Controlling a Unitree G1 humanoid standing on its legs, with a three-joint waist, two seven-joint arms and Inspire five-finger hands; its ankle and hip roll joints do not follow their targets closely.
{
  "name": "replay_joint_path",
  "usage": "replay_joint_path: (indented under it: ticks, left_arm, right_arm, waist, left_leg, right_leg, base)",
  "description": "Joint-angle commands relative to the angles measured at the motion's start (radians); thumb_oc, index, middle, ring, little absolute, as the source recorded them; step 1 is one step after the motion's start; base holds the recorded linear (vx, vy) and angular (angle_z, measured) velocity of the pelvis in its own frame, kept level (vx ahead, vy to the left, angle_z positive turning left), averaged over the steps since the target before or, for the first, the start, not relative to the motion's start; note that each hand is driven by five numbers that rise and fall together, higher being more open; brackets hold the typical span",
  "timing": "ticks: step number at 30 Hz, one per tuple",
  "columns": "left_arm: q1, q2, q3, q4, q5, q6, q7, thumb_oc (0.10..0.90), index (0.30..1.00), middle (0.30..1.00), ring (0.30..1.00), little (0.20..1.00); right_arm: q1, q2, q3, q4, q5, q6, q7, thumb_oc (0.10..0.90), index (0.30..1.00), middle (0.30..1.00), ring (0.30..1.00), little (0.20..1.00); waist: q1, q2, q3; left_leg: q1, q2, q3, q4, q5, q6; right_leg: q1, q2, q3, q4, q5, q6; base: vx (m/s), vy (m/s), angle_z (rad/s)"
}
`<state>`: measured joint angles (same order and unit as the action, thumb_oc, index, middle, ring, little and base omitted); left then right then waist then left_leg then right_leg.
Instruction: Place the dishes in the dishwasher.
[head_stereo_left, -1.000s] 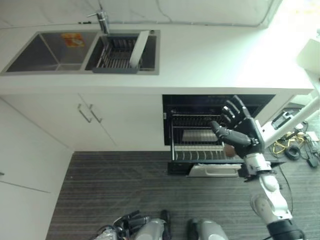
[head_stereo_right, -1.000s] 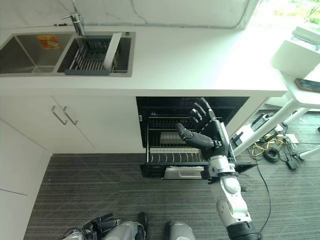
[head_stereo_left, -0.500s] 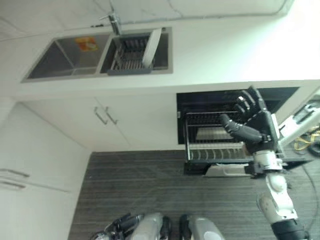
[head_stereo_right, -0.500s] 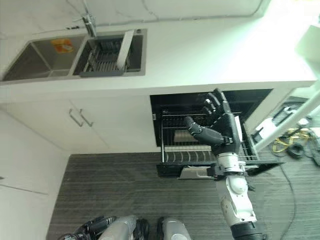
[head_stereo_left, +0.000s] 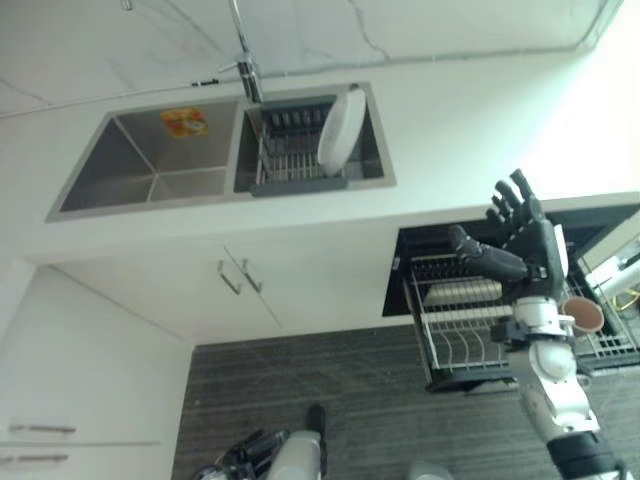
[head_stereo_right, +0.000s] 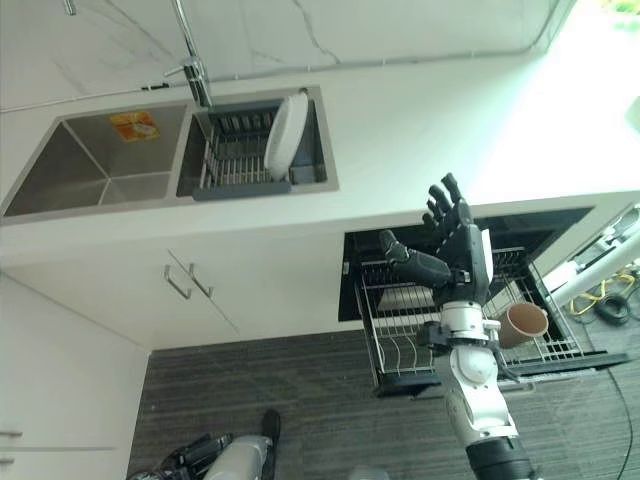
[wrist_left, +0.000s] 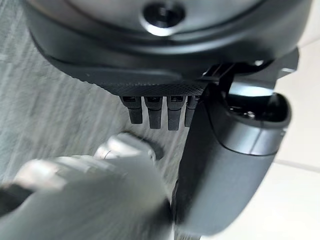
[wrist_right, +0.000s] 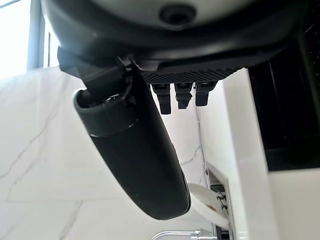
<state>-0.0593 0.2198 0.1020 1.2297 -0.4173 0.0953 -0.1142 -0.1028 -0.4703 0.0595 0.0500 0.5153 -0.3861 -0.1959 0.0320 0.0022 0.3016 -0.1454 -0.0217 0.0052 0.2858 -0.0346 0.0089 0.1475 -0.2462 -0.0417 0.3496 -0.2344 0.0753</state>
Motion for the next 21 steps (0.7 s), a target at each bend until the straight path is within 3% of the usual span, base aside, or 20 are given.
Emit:
replay_joint_path:
  ticks: [1, 3, 5, 8, 9, 13, 21]
  left_arm:
    - [0.155, -0.001, -0.092, 0.037, 0.054, 0.053, 0.047, 0.8, 0.9, 0.9, 0.9, 0.9]
    - [0.153, 0.013, -0.084, 0.052, 0.043, 0.047, 0.04, 0.8, 0.9, 0.9, 0.9, 0.9]
    - [0.158, 0.019, -0.076, 0.047, 0.02, 0.052, 0.046, 0.8, 0.9, 0.9, 0.9, 0.9]
    - [0.162, 0.016, -0.068, 0.037, 0.019, 0.061, 0.036, 0.8, 0.9, 0.9, 0.9, 0.9]
    - [0.17, 0.002, -0.076, 0.017, 0.02, 0.061, 0.038, 0.8, 0.9, 0.9, 0.9, 0.9]
    - [0.182, -0.014, -0.107, -0.01, 0.037, 0.077, 0.047, 0.8, 0.9, 0.9, 0.9, 0.9]
    - [0.2, -0.028, -0.113, -0.024, 0.027, 0.097, 0.086, 0.8, 0.9, 0.9, 0.9, 0.9]
  right_arm:
    - [-0.075, -0.029, -0.064, -0.097, 0.017, -0.15, 0.006, 0.8, 0.9, 0.9, 0.9, 0.9]
    - [-0.073, -0.006, -0.062, -0.107, -0.01, -0.157, -0.007, 0.8, 0.9, 0.9, 0.9, 0.9]
    - [-0.08, 0.006, -0.055, -0.119, -0.005, -0.145, 0.008, 0.8, 0.9, 0.9, 0.9, 0.9]
    - [-0.094, -0.001, -0.039, -0.129, -0.011, -0.147, 0.007, 0.8, 0.9, 0.9, 0.9, 0.9]
    - [-0.103, -0.009, -0.033, -0.123, -0.002, -0.155, 0.021, 0.8, 0.9, 0.9, 0.9, 0.9]
    - [-0.121, -0.023, -0.037, -0.127, 0.008, -0.143, 0.005, 0.8, 0.9, 0.9, 0.9, 0.9]
    - [-0.103, -0.025, -0.039, -0.143, 0.01, -0.13, 0.012, 0.8, 0.9, 0.9, 0.9, 0.9]
  waist:
    - [0.023, 0.04, -0.047]
    - [0.02, 0.058, -0.049]
    - [0.03, 0.065, -0.049]
    - [0.024, 0.05, -0.041]
    - [0.035, 0.036, -0.039]
    - [0.036, 0.018, -0.04]
    - [0.043, -0.011, -0.064]
  left_leg:
    - [0.01, 0.048, -0.051, 0.014, -0.094, -0.014]
    - [0.031, 0.032, -0.027, 0.014, -0.122, 0.027]
    - [0.041, 0.029, 0.001, 0.014, -0.136, 0.041]
    - [0.04, 0.002, -0.005, 0.014, -0.149, 0.054]
    - [0.036, -0.016, 0.001, 0.014, -0.149, 0.052]
    - [0.036, -0.048, -0.012, 0.014, -0.151, 0.056]
    - [0.042, -0.041, 0.024, 0.014, -0.158, 0.037]
  right_leg:
    - [-0.064, 0.075, -0.084, -0.05, 0.056, 0.034]
    - [-0.079, 0.068, -0.127, -0.018, 0.145, 0.034]
    - [-0.124, 0.065, -0.167, 0.042, 0.158, 0.026]
    - [-0.163, 0.17, -0.157, -0.014, 0.131, 0.009]
    - [-0.176, 0.195, -0.17, -0.05, 0.094, -0.011]
    - [-0.214, 0.189, -0.132, -0.05, 0.068, -0.013]
    - [-0.224, 0.188, -0.129, -0.05, 0.045, -0.019]
  base:
    - [0.14, 0.34, -0.25]
    - [0.12, 0.37, -0.22]
    - [0.03, 0.204, -0.38]
    - [0.02, 0.058, -0.64]
    - [0.01, -0.001, -0.32]
    - [0.03, -0.06, -0.26]
    - [0.04, -0.14, -0.15]
